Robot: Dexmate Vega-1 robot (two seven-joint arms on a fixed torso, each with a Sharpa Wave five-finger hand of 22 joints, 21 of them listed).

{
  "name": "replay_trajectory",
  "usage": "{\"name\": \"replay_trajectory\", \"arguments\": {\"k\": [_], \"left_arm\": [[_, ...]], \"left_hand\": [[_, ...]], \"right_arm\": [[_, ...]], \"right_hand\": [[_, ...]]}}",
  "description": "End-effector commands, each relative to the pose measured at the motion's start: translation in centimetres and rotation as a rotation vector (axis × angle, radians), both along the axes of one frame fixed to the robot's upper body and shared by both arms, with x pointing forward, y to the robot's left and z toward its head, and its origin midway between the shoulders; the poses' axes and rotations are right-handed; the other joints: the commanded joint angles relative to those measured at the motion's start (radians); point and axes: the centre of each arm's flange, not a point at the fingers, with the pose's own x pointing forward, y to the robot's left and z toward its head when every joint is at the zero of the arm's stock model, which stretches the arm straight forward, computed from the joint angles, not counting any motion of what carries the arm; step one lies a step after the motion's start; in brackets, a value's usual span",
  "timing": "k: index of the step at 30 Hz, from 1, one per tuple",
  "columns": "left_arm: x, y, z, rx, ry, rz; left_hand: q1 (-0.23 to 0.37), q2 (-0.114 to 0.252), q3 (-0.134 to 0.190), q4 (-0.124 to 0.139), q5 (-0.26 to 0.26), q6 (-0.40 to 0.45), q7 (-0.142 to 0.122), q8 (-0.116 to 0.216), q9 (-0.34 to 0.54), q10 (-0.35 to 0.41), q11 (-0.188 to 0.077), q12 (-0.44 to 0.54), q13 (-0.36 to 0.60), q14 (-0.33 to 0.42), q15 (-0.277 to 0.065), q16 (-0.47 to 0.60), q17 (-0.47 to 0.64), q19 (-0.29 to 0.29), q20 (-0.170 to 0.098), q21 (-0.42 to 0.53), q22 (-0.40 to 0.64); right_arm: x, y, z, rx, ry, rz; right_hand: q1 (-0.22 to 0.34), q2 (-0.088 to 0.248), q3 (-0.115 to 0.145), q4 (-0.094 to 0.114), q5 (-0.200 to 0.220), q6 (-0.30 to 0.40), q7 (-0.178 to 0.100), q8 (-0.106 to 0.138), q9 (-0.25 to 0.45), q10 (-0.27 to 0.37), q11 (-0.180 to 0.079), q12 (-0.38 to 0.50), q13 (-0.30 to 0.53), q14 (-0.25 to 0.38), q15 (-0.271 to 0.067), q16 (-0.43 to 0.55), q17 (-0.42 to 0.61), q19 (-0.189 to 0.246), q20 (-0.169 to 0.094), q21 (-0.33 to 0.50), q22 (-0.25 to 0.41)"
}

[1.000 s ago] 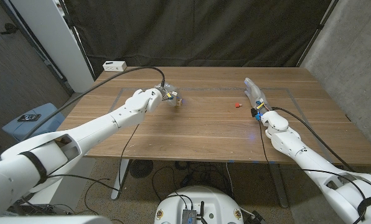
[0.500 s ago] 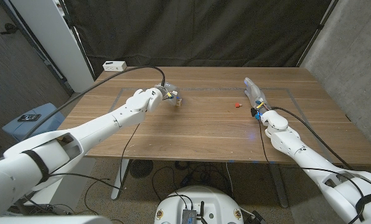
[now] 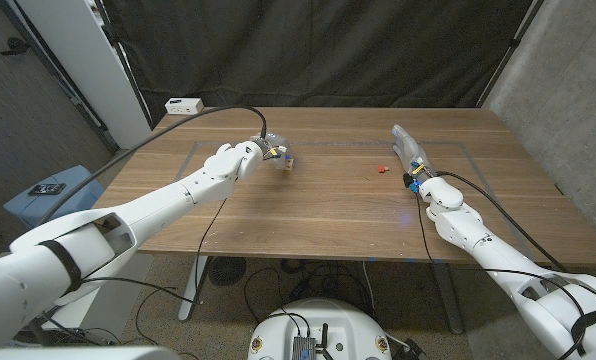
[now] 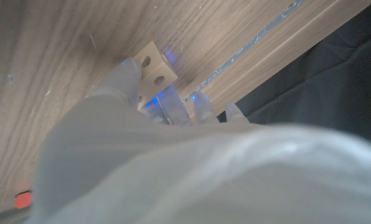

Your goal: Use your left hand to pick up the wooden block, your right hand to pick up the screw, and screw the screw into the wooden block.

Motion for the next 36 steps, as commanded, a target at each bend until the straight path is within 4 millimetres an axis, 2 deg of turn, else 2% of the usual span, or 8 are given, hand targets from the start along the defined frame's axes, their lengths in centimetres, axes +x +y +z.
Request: {"name": "replay_trajectory", "arguments": {"k": [1, 19, 36], "left_arm": [[-0.2, -0.3, -0.1, -0.009, -0.013, -0.004], [-1.1, -0.6, 0.9, -0.043, -0.053, -0.005], [-2.5, -0.7, 2.3, -0.137, -0.094, -0.034]], "left_hand": [[0.013, -0.001, -0.009, 0.002, -0.002, 0.03, 0.002, 0.008, 0.005, 0.027, -0.003, 0.014, 0.012, 0.023, -0.102, 0.007, 0.003, 0.014, 0.0, 0.008, 0.002], [0.014, 0.006, -0.022, 0.005, -0.001, 0.075, 0.001, 0.012, 0.005, 0.063, -0.003, 0.025, 0.028, 0.053, -0.114, 0.012, 0.006, 0.043, -0.015, 0.011, 0.002], [0.013, 0.009, -0.028, 0.007, 0.0, 0.089, 0.001, 0.012, 0.005, 0.075, -0.003, 0.028, 0.035, 0.065, -0.116, 0.015, 0.007, 0.051, -0.017, 0.011, 0.002]], "right_arm": [[-0.2, -0.4, -0.3, -0.002, 0.004, -0.003], [-0.2, -0.8, -0.2, -0.006, -0.001, 0.002], [-0.8, -0.9, 0.1, -0.027, -0.006, 0.001]], "right_hand": [[0.007, 0.007, -0.002, -0.005, 0.002, 0.009, -0.002, 0.004, 0.001, 0.006, -0.003, 0.008, 0.001, -0.058, 0.001, 0.008, 0.003, -0.004, -0.011, 0.004, 0.004], [0.007, 0.008, -0.001, -0.005, 0.003, 0.013, -0.001, 0.004, 0.001, 0.007, -0.003, 0.008, 0.001, -0.057, 0.0, 0.008, 0.003, -0.003, -0.011, 0.004, 0.004], [0.006, 0.009, -0.001, -0.004, 0.003, 0.014, -0.001, 0.004, 0.001, 0.007, -0.003, 0.007, 0.001, -0.058, 0.0, 0.008, 0.003, -0.003, -0.012, 0.004, 0.004]]}}
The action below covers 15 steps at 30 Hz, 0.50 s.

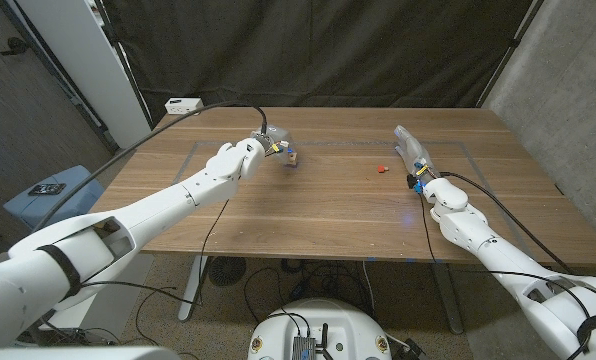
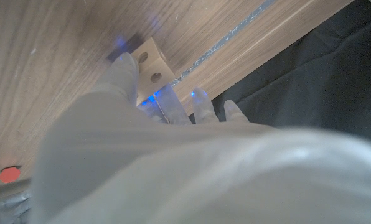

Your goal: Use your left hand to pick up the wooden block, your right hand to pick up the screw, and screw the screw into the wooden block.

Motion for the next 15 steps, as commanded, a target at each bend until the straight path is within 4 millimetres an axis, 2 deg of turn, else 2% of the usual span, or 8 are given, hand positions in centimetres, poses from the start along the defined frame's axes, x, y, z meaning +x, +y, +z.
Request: {"name": "replay_trajectory", "arguments": {"k": [1, 15], "left_arm": [[-1.0, 0.0, 0.9, -0.071, -0.026, -0.022], [-2.1, 0.3, 1.6, -0.201, -0.031, -0.057]], "left_hand": [[0.006, 0.002, -0.006, 0.002, 0.001, 0.01, -0.001, 0.005, 0.005, 0.014, 0.002, 0.007, 0.011, 0.01, -0.118, 0.007, 0.003, 0.007, 0.002, 0.004, 0.002], [0.004, 0.007, -0.01, 0.004, 0.001, 0.02, -0.001, 0.005, 0.005, 0.021, 0.002, 0.008, 0.015, 0.019, -0.12, 0.009, 0.004, 0.012, 0.003, 0.004, 0.002]], "right_arm": [[-0.5, -0.1, 0.3, -0.02, -0.005, -0.001], [-1.1, 0.2, 1.1, -0.069, -0.002, 0.0]], "right_hand": [[0.006, 0.009, -0.001, -0.004, 0.003, 0.004, -0.002, 0.004, 0.001, 0.002, 0.003, 0.007, 0.002, -0.057, 0.0, 0.008, 0.003, -0.003, -0.012, 0.004, 0.004], [0.006, 0.01, 0.0, -0.004, 0.003, 0.006, -0.002, 0.004, 0.002, 0.001, 0.002, 0.007, 0.002, -0.057, 0.0, 0.008, 0.003, -0.003, -0.012, 0.004, 0.004]]}}
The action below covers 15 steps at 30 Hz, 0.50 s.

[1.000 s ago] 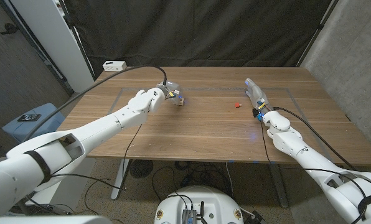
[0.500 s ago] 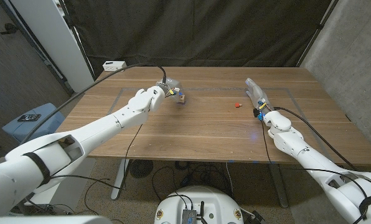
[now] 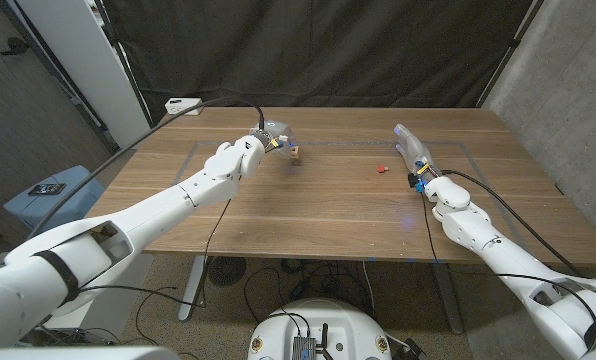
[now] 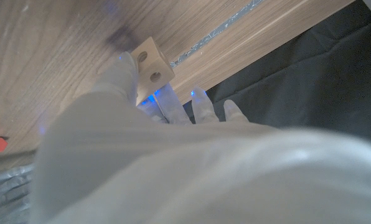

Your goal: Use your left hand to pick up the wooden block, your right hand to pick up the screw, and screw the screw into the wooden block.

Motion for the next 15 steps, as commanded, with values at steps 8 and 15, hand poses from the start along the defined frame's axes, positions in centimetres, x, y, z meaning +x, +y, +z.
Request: {"name": "replay_trajectory", "arguments": {"k": [8, 15], "left_arm": [[-1.3, 0.5, 1.1, -0.17, -0.019, -0.054], [-1.4, 0.7, 1.7, -0.238, -0.017, -0.089]], "left_hand": [[0.004, 0.01, -0.005, 0.003, 0.002, 0.015, -0.001, 0.006, 0.005, 0.016, 0.0, 0.009, 0.018, 0.015, -0.119, 0.011, 0.005, 0.01, 0.002, 0.005, 0.002], [0.005, 0.01, -0.008, 0.002, 0.003, 0.019, -0.001, 0.005, 0.005, 0.02, 0.0, 0.009, 0.021, 0.021, -0.12, 0.012, 0.006, 0.014, 0.001, 0.005, 0.002]], "right_arm": [[-0.8, 0.3, 0.6, -0.076, 0.011, -0.014], [-1.2, 0.4, 1.0, -0.118, 0.013, -0.035]], "right_hand": [[0.008, 0.011, 0.001, -0.005, 0.003, 0.006, 0.002, 0.003, 0.002, 0.003, 0.005, 0.008, 0.002, -0.055, 0.0, 0.008, 0.002, 0.008, -0.013, 0.008, 0.004], [0.009, 0.011, 0.002, -0.007, 0.003, 0.006, 0.002, 0.003, 0.002, 0.003, 0.005, 0.007, 0.002, -0.055, -0.001, 0.008, 0.002, 0.009, -0.013, 0.008, 0.004]]}}
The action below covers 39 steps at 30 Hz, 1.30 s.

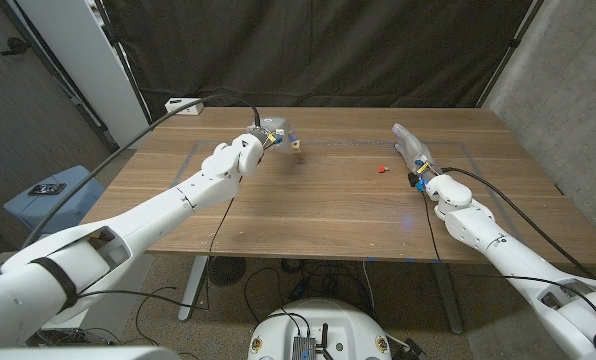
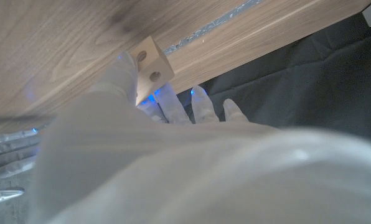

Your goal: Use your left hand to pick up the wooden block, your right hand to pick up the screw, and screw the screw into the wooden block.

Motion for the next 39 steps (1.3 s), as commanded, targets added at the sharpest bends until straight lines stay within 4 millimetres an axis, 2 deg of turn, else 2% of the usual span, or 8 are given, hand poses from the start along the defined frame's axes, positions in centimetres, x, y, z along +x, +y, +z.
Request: {"name": "replay_trajectory", "arguments": {"k": [1, 18, 28, 36, 39], "left_arm": [[-0.4, 0.3, 0.9, -0.115, -0.005, -0.051], [0.6, 0.4, 1.3, -0.312, 0.048, -0.152], [1.4, 0.3, 1.5, -0.423, 0.107, -0.246], [2.0, 0.1, 1.6, -0.458, 0.129, -0.288], [2.1, 0.1, 1.6, -0.475, 0.13, -0.307]], "left_hand": [[0.005, 0.011, -0.003, 0.0, 0.003, 0.012, 0.003, 0.006, 0.005, 0.01, 0.0, 0.009, 0.021, 0.009, -0.122, 0.006, 0.006, 0.007, 0.005, 0.005, 0.002], [0.006, 0.013, -0.007, 0.0, 0.004, 0.01, 0.002, 0.0, 0.005, 0.009, 0.0, 0.007, 0.026, 0.007, -0.117, 0.004, 0.007, 0.005, 0.006, 0.002, 0.002], [0.007, 0.016, -0.01, 0.0, 0.005, 0.004, 0.002, -0.006, 0.005, 0.002, 0.0, 0.003, 0.029, 0.002, -0.116, 0.002, 0.008, 0.001, 0.007, -0.001, 0.003], [0.007, 0.02, -0.013, 0.0, 0.006, 0.0, 0.002, -0.011, 0.005, -0.004, 0.0, -0.002, 0.032, -0.001, -0.115, 0.0, 0.009, -0.005, 0.005, -0.004, 0.003], [0.007, 0.021, -0.014, 0.0, 0.006, -0.001, 0.002, -0.012, 0.005, -0.005, 0.0, -0.003, 0.032, -0.001, -0.115, 0.0, 0.009, -0.007, 0.005, -0.004, 0.003]], "right_arm": [[-0.7, 0.1, 0.5, -0.071, 0.003, -0.029], [-1.5, 0.5, 1.4, -0.239, -0.001, -0.107], [-2.0, 0.3, 2.3, -0.335, -0.017, -0.138], [-2.8, -0.3, 2.5, -0.387, -0.047, -0.161], [-3.0, -0.3, 2.7, -0.41, -0.054, -0.169]], "right_hand": [[0.004, 0.005, 0.002, -0.007, 0.003, 0.006, 0.002, 0.003, 0.002, -0.001, 0.002, 0.007, 0.002, -0.055, -0.001, 0.008, 0.002, 0.005, -0.016, 0.008, 0.004], [0.019, -0.007, 0.005, -0.021, 0.003, 0.018, -0.006, 0.007, 0.002, -0.007, 0.001, 0.005, 0.002, -0.054, -0.003, 0.005, -0.001, 0.01, -0.015, 0.007, 0.003], [0.028, -0.031, 0.0, -0.036, 0.003, 0.02, -0.008, 0.007, 0.003, -0.009, 0.002, 0.005, 0.002, -0.052, 0.0, 0.005, -0.001, 0.019, -0.007, 0.008, 0.003], [0.081, -0.047, 0.016, -0.072, 0.004, 0.038, 0.0, 0.017, 0.005, 0.004, 0.013, 0.011, 0.003, -0.035, 0.004, 0.008, -0.002, 0.043, -0.001, 0.011, 0.001], [0.101, -0.058, 0.019, -0.082, 0.005, 0.043, 0.008, 0.019, 0.005, 0.007, 0.019, 0.012, 0.003, -0.03, 0.012, 0.008, -0.003, 0.049, 0.01, 0.01, 0.001]]}}
